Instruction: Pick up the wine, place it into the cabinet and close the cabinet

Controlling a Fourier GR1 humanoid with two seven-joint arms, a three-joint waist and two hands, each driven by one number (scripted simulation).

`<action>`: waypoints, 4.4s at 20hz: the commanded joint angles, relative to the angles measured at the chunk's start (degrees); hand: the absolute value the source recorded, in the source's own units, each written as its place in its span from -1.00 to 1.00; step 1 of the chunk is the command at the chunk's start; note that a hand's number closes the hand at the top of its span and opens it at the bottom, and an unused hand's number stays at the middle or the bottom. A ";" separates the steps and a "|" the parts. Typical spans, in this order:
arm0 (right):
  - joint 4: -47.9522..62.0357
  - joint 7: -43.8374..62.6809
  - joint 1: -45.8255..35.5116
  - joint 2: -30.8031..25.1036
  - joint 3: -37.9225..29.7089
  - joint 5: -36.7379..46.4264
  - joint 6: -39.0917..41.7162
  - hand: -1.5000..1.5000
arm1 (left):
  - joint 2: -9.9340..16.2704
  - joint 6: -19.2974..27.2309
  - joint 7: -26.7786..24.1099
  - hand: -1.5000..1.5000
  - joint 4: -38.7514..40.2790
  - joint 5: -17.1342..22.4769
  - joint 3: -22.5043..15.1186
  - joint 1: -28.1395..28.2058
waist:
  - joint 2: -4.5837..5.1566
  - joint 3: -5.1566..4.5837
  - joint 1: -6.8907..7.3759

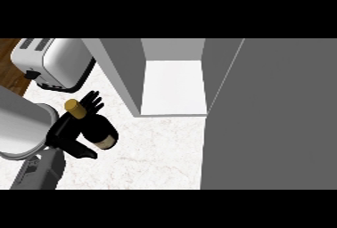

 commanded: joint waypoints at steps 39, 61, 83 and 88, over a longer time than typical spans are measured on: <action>-7.54 2.60 1.94 2.36 0.83 -1.99 -0.57 -1.00 | -12.23 20.76 -10.99 1.00 -37.88 1.32 -2.28 25.62 | -0.11 -0.16 0.90; -5.95 4.83 -0.71 1.11 -3.06 -6.37 -0.83 -1.00 | -13.32 48.07 16.82 1.00 -59.63 -0.66 -32.89 15.86 | 0.13 -0.21 0.07; -4.04 0.45 1.65 3.36 0.47 -1.76 1.81 -1.00 | -13.32 73.58 20.64 1.00 -42.45 -2.65 -41.00 -9.97 | 0.23 -0.25 0.16; -8.31 9.04 -3.28 0.97 -1.26 -4.71 -1.80 -1.00 | -13.33 73.49 22.07 1.00 -39.00 -1.55 -37.93 -14.73 | 0.19 -0.28 0.06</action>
